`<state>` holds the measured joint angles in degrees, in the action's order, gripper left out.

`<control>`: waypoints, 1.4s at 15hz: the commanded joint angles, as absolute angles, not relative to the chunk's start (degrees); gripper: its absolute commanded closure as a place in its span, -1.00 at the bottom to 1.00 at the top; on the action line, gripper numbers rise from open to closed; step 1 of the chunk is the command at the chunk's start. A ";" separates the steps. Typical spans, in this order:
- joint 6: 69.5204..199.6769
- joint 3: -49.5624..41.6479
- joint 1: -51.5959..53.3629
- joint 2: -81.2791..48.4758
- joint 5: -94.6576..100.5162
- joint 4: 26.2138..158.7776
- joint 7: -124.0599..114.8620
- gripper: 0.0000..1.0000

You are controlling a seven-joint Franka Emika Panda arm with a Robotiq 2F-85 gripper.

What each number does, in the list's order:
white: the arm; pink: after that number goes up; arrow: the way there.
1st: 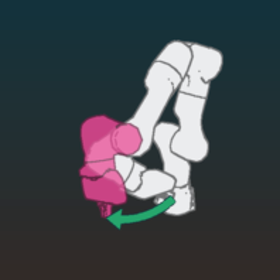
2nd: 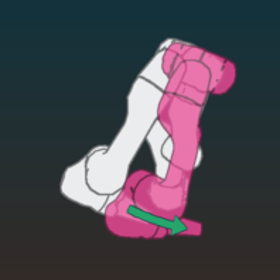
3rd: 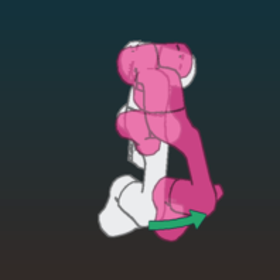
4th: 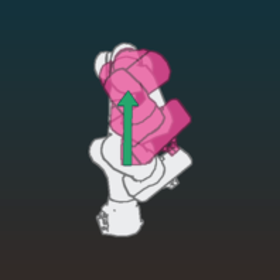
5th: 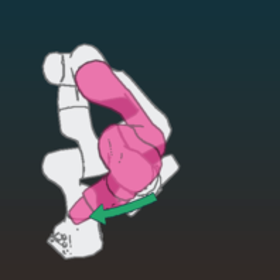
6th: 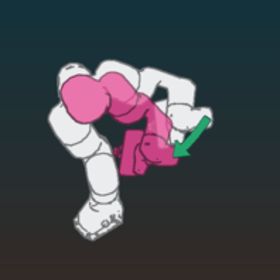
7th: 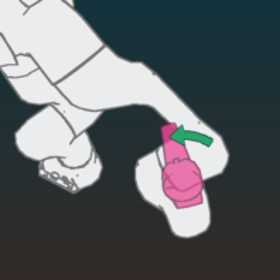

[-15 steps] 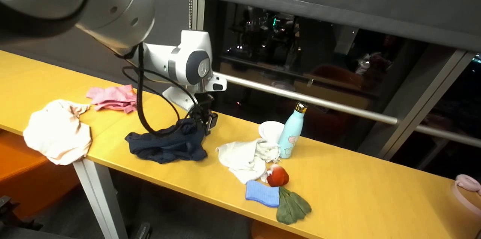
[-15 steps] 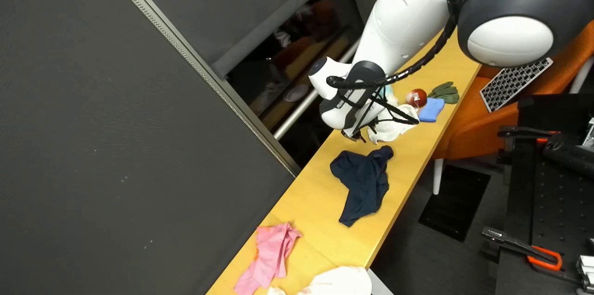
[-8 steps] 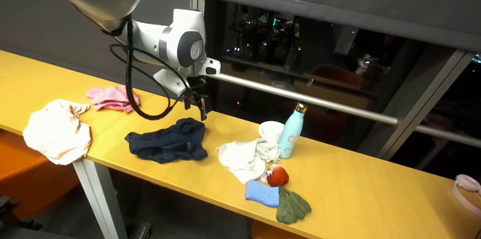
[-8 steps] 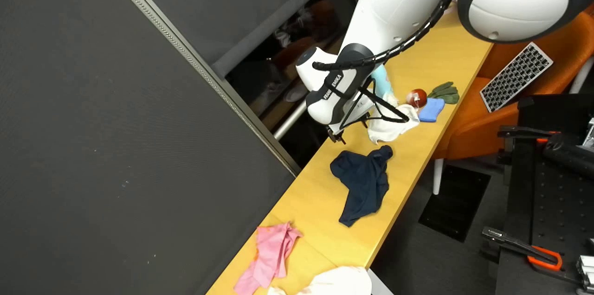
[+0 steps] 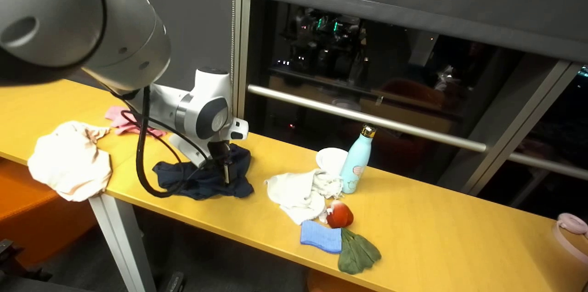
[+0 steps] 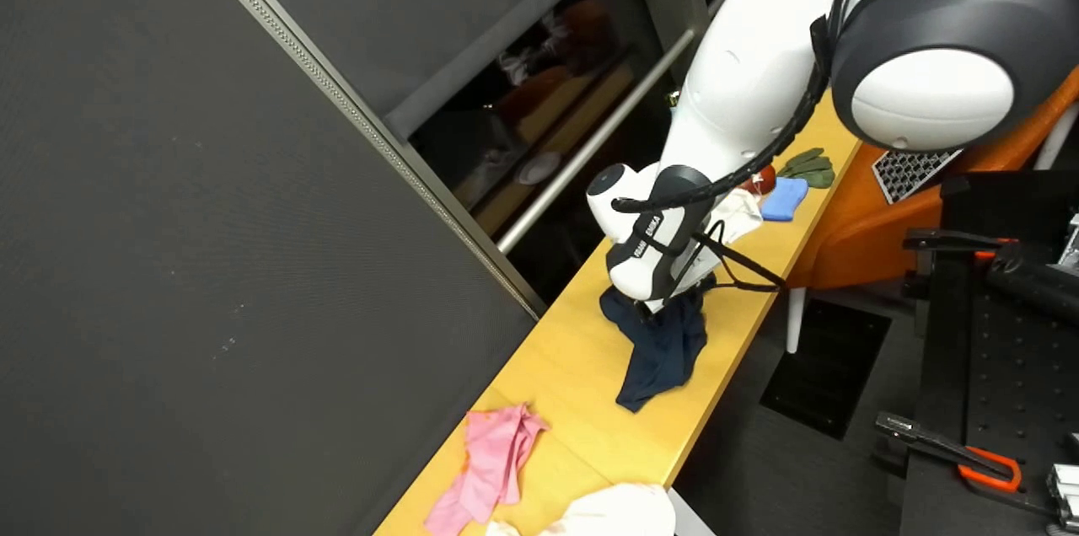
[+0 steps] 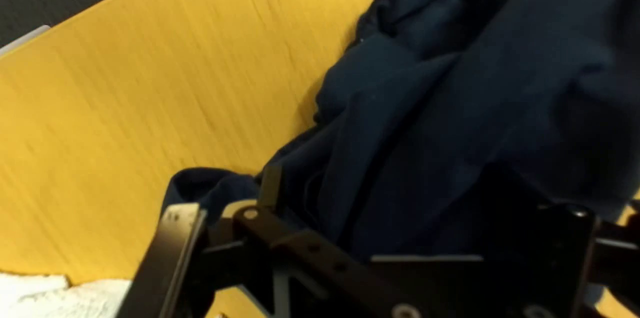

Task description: Fold the cloth

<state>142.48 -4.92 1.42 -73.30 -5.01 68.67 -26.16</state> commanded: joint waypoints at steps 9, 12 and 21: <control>148.30 0.52 -0.39 -80.41 -6.80 60.11 -18.28 0.44; 145.67 0.79 1.10 -81.07 -7.41 54.44 -18.46 0.87; 133.62 1.89 6.25 -81.90 -6.02 31.60 -19.93 0.91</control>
